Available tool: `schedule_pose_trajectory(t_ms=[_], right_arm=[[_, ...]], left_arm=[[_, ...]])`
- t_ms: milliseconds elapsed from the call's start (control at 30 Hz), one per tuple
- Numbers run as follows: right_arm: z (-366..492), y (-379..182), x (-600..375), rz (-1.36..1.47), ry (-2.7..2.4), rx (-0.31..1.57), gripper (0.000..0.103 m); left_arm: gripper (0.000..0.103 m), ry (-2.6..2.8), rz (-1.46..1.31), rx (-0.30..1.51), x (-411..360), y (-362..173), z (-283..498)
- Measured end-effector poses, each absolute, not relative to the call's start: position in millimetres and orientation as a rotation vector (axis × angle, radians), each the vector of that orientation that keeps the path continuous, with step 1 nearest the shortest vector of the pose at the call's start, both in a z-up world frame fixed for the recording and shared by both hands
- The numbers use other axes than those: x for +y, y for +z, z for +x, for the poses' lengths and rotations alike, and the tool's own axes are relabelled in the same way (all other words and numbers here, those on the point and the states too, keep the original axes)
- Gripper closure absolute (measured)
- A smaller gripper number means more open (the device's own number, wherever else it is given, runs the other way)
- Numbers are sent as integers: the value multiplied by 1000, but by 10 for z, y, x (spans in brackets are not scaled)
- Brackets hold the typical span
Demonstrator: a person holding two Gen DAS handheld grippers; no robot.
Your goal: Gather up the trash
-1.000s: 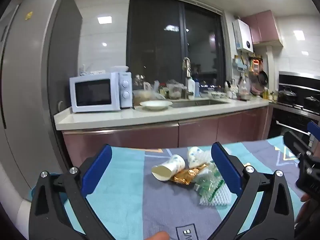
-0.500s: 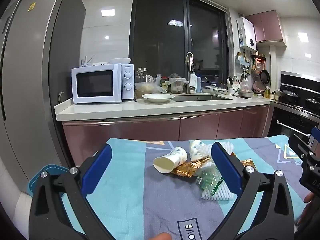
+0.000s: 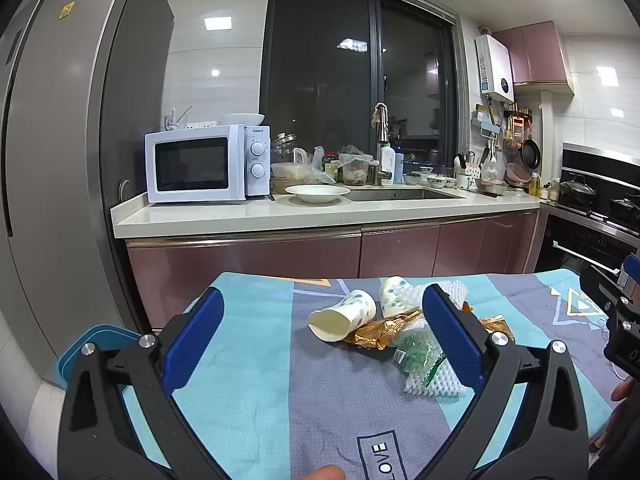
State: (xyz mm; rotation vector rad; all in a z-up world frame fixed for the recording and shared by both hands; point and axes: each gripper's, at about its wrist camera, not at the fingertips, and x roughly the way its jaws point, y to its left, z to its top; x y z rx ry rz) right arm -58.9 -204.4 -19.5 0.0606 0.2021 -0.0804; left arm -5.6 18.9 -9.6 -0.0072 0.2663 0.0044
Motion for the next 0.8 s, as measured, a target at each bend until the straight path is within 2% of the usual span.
schedule_pose_trajectory(t_ms=[800], right_arm=[[-616, -146, -2045, 55, -96, 209, 6]], left_arm=[[5, 5, -2, 266, 218, -96, -83]])
